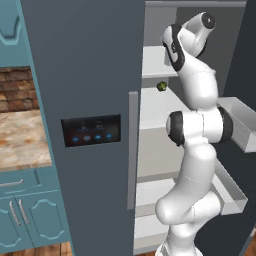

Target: Take out the milk from the fridge and place it on the tray on the counter. Then take the sugar cube near the tray and place it in the tray.

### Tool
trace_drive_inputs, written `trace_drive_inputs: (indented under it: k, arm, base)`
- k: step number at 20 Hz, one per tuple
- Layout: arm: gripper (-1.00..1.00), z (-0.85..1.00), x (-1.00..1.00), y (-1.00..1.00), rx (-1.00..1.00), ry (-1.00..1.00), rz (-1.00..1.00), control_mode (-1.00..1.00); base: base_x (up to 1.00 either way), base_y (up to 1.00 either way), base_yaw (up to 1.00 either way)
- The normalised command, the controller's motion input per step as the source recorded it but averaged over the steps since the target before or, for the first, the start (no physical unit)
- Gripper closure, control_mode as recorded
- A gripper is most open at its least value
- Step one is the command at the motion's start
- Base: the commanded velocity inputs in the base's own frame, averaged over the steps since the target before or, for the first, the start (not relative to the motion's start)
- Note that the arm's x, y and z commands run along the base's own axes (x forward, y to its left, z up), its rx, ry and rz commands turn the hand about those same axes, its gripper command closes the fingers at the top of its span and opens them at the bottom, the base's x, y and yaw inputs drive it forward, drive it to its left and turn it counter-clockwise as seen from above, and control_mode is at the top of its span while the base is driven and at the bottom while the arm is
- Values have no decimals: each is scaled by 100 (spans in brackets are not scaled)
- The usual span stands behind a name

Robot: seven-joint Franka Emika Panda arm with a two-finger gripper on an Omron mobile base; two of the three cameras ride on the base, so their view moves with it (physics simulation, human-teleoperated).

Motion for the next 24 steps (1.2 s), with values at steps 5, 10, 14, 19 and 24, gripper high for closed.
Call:
trace_drive_inputs:
  k: [5, 10, 14, 19, 24]
  arm:
    - [100, 0, 10, 0, 0, -2, 0, -100]
    - [100, 0, 0, 0, 0, -5, 0, -100]
    - [100, 0, -24, 4, 0, -8, 0, -100]
    - [100, -21, -100, 55, -1, -25, 0, -100]
    - [100, -41, -100, 62, -4, -51, 0, -100]
  base:
    - [0, 0, 0]
    - [0, 0, 0]
    - [0, 0, 0]
    - [0, 0, 0]
    - [0, 0, 0]
